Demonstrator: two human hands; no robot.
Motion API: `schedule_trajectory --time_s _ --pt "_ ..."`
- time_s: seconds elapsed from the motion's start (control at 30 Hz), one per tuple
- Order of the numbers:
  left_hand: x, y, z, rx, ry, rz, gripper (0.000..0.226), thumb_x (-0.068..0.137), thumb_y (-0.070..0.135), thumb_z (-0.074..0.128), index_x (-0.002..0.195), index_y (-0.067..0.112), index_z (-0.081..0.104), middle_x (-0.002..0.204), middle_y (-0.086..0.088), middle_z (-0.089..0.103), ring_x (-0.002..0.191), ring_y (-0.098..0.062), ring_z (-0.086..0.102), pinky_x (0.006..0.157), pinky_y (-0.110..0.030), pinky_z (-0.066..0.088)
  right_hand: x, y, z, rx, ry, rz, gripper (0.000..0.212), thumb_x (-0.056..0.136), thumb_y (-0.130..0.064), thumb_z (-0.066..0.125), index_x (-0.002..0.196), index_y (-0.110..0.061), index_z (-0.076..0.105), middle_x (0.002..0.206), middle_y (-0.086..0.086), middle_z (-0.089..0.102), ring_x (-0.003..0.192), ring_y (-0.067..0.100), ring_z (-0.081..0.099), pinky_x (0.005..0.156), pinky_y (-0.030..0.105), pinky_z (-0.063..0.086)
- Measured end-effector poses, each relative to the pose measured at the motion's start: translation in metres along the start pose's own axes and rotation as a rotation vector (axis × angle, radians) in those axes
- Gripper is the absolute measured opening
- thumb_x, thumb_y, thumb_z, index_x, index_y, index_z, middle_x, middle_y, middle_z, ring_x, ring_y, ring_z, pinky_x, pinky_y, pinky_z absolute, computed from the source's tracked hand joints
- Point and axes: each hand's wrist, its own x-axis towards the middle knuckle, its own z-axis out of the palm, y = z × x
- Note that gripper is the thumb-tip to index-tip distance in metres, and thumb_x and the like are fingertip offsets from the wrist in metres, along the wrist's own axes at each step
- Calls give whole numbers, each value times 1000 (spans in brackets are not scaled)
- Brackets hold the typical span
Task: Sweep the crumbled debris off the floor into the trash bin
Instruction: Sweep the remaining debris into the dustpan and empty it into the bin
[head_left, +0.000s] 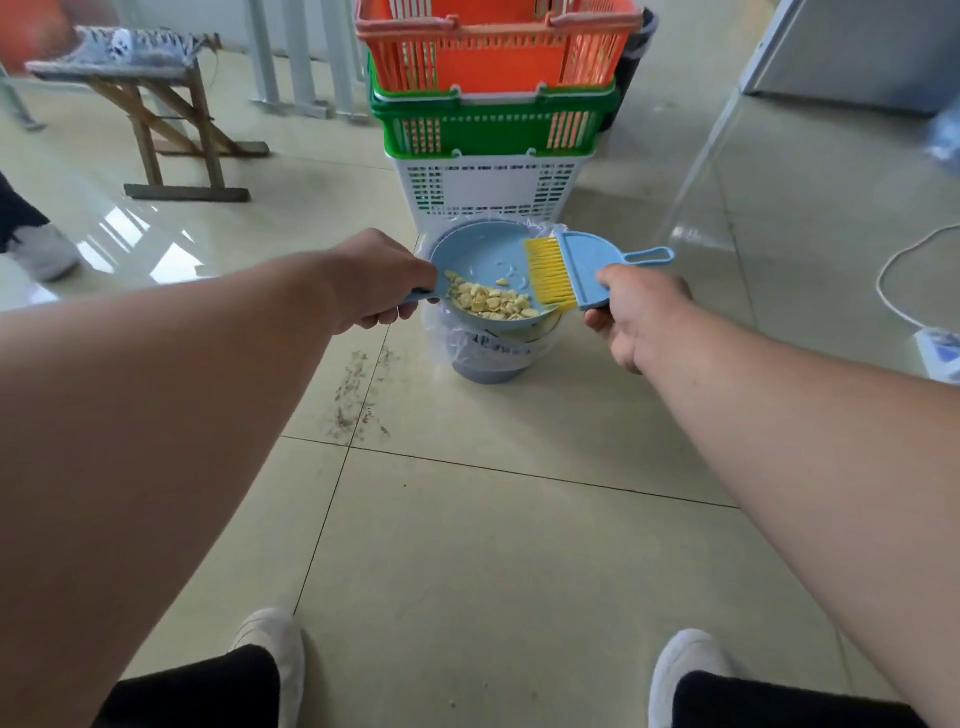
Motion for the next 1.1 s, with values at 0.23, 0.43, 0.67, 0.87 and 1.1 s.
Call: schedule_trajectory --time_s 0.23,0.43,0.67,0.87,1.1 --pt "52 -9 30 -175 23 -44 25 78 13 61 81 -6 77 71 -17 67 62 -24 53 56 -34 41 47 17 26 65 -14 44 9 94 -11 63 102 -15 65 102 12 73 44 15 68 58 29 60" --pt "85 -22 34 -221 59 -56 27 85 4 54 86 5 81 78 -12 80 59 -22 54 51 -28 42 70 20 54 23 -30 11 12 96 -12 61 106 -14 68 94 10 74 49 17 71 72 39 65" --pt "112 -31 28 -91 207 20 8 94 22 68 91 17 74 72 -4 78 44 -14 59 48 -25 47 86 10 76 151 -41 72 6 99 -9 60 94 -12 62 93 13 70 61 22 67 62 30 63" --pt "118 -35 28 474 452 412 28 91 9 55 108 19 75 88 -16 68 71 -41 60 61 -42 57 84 15 102 47 -156 -19 14 96 -13 65 109 -18 70 106 10 73 86 29 76 65 36 64" --pt "126 -41 32 524 536 528 31 91 1 53 112 10 73 84 -16 67 69 -35 52 57 -40 48 76 20 110 -11 -199 -16 19 81 -8 73 96 -19 68 100 9 74 72 26 76 72 47 65"
